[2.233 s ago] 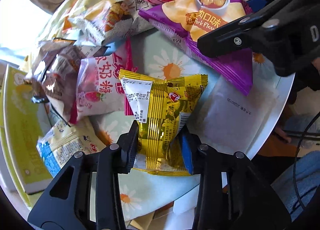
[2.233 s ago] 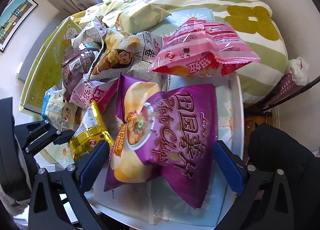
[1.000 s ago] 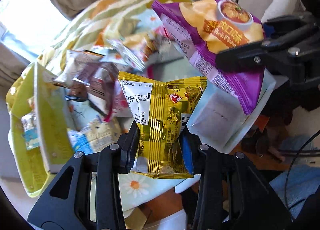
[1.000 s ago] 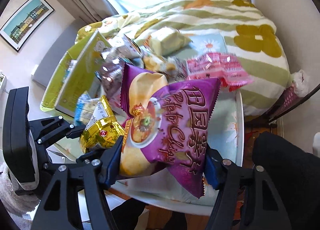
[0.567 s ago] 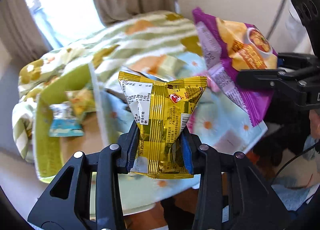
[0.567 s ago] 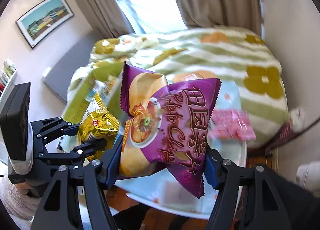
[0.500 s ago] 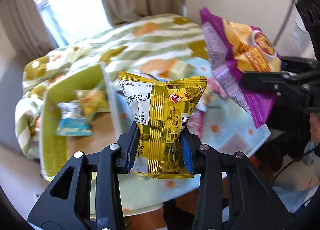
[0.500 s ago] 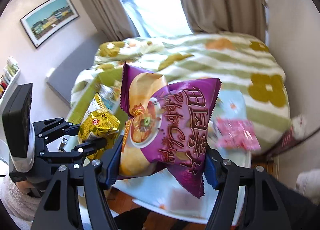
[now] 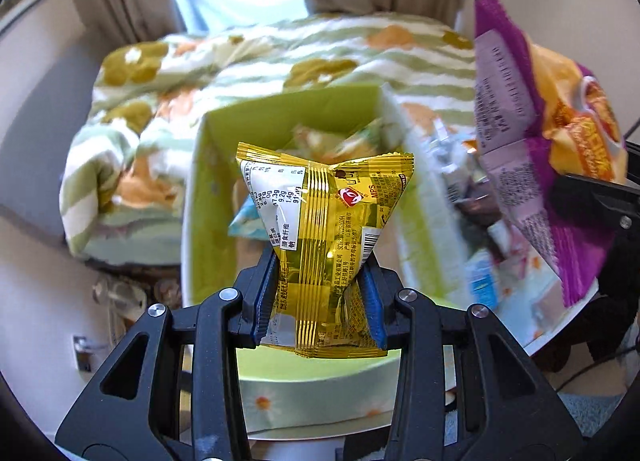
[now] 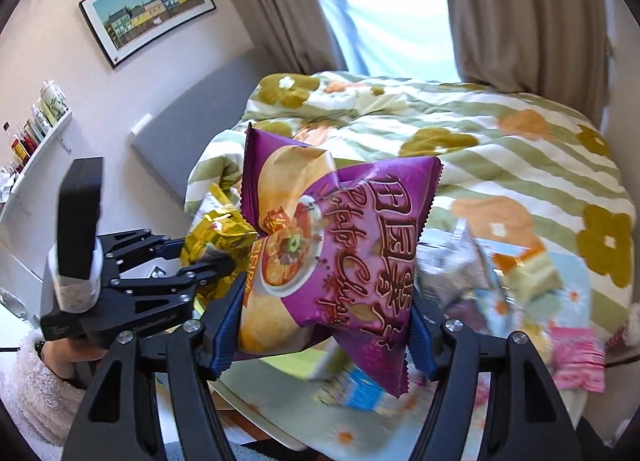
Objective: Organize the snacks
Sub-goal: 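Carry both packets over the box and open both tools to drop them inside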
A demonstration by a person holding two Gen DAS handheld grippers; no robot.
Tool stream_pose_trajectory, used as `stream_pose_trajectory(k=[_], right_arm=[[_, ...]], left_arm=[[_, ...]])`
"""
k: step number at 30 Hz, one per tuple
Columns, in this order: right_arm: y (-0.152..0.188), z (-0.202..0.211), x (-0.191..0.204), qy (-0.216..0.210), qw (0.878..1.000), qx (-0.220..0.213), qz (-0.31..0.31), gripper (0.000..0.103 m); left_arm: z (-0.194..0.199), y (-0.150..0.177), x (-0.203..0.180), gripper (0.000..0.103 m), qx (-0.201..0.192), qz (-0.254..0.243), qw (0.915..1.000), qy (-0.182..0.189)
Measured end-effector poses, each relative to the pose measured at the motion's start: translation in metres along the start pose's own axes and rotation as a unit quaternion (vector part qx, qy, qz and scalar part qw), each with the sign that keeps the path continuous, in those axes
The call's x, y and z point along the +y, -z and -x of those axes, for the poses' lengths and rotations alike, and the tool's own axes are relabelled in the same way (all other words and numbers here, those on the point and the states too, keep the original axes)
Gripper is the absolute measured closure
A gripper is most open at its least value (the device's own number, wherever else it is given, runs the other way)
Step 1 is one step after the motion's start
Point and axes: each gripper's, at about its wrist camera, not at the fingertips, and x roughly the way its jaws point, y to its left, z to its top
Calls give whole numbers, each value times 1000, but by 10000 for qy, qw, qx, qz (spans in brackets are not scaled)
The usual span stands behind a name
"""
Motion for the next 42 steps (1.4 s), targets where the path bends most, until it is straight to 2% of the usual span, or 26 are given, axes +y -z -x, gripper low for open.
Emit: stream_pose_trajectory(k=[4,11,14,15,16,17,18,22,29,36,40,42], right_arm=[[-4,-34,13,43,9997,213,-145,38],[-4,-76,19,270,9966,523,-573,38],[-3,-83,15,398,9947,601,-737,38],[-3,-85,14,437,9941,618,-771,38],[-2,-87,13,476,9935,642,-813,38],[-1,-88,14,500,9930,659,-839,38],[-1,-89,13,525,9926,680,-864,38],[-2,-95,18,563,9917,795,-833,38],[-13,-116,31,398,9939,891,-504,36],[-19,-158,35,248,9923,1130,-441,35],[-16,-167,34,319,9910,1230,-423,35],[-16,-167,36,337,9911,1228,-376,28]], left_arm=[[-36,5,24,68,386,25,9992,111],[-87,12,35,68,920,-139,9947,435],[-96,15,36,62,1032,-346,9913,738],[-98,16,36,46,1043,-388,9909,753],[-97,17,36,18,1010,-409,9913,743],[-96,18,39,6,939,-385,9922,724],[-91,19,40,0,874,-338,9930,716],[-81,18,53,0,728,-119,9942,779],[-56,24,72,0,568,66,9974,432],[-54,26,83,0,528,113,9981,283],[-58,26,85,0,510,163,9980,351],[-61,27,86,0,530,164,9979,339]])
